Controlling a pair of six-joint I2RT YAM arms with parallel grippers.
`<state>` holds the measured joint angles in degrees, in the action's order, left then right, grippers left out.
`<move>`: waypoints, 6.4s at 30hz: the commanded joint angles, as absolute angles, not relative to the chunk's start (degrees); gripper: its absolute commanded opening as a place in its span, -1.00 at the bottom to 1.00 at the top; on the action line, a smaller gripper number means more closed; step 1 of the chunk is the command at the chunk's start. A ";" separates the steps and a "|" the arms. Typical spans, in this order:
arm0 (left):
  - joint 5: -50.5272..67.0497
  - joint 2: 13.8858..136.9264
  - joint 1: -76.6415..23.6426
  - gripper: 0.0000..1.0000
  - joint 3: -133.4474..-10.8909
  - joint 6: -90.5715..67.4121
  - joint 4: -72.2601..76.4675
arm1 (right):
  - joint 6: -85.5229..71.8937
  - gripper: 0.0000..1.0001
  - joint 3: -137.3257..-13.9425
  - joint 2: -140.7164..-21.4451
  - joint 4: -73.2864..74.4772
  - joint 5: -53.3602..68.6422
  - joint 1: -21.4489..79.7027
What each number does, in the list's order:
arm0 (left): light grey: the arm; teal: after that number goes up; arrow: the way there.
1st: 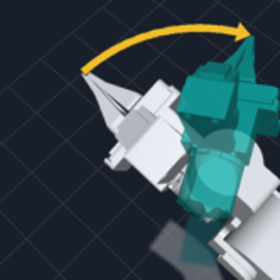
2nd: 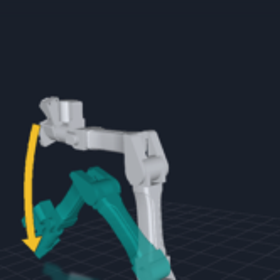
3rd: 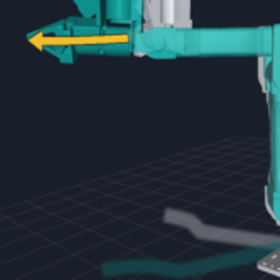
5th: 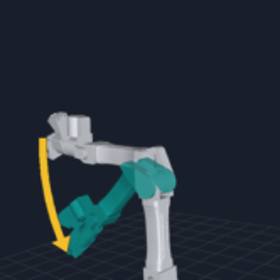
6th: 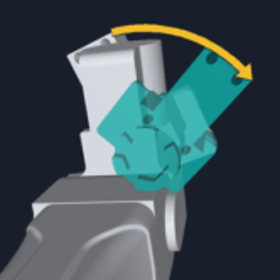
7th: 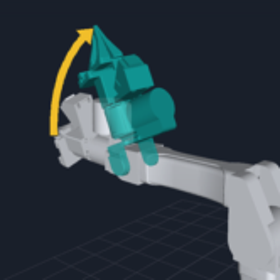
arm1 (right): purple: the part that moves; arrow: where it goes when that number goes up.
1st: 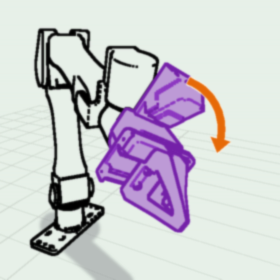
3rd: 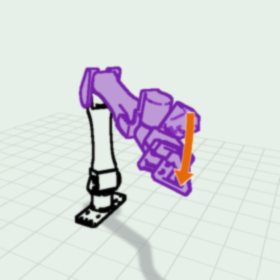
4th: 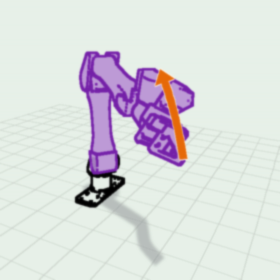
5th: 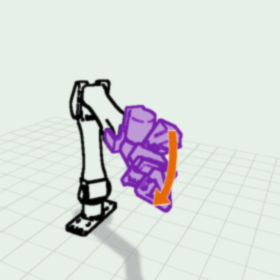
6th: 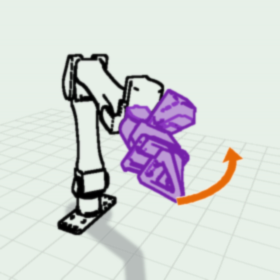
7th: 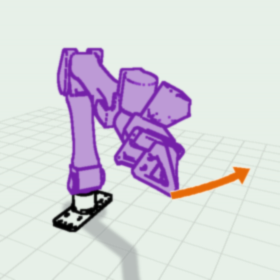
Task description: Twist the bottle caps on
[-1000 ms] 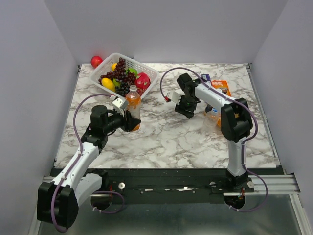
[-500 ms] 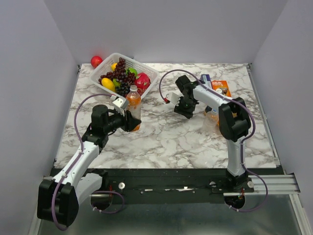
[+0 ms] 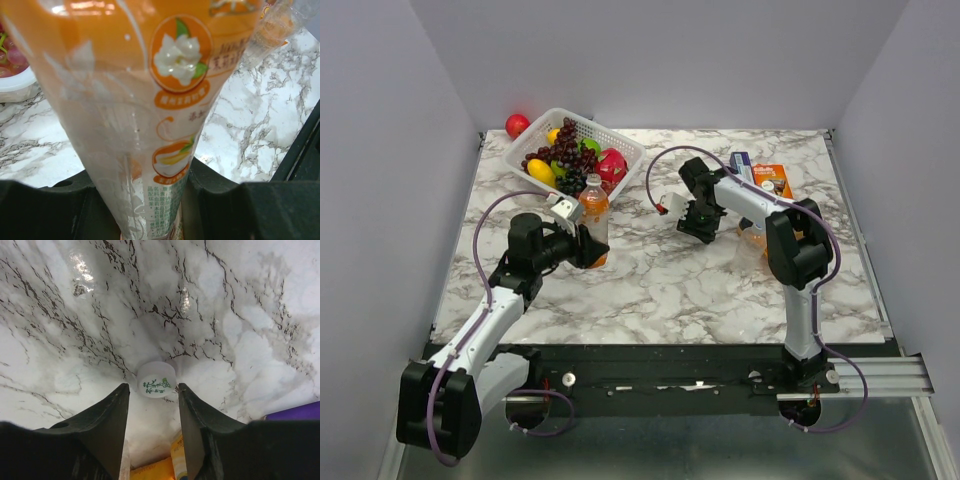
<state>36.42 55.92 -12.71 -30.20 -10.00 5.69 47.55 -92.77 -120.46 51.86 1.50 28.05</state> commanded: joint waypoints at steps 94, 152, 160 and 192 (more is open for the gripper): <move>42.80 68.03 -39.81 -1.00 -35.43 23.22 10.27 | 70.40 -0.37 -98.87 -83.49 78.57 20.30 49.74; 13.80 66.44 -47.46 -1.00 -18.37 12.83 46.14 | 17.66 -0.55 -118.12 -105.64 87.45 9.85 48.16; 15.03 68.64 -47.46 -1.00 -18.72 11.60 45.53 | 18.45 -0.20 -123.39 -105.82 87.45 6.60 48.16; 36.46 65.57 -40.78 -1.00 -25.13 19.84 17.97 | 66.34 0.54 -96.60 -72.86 69.35 28.29 48.34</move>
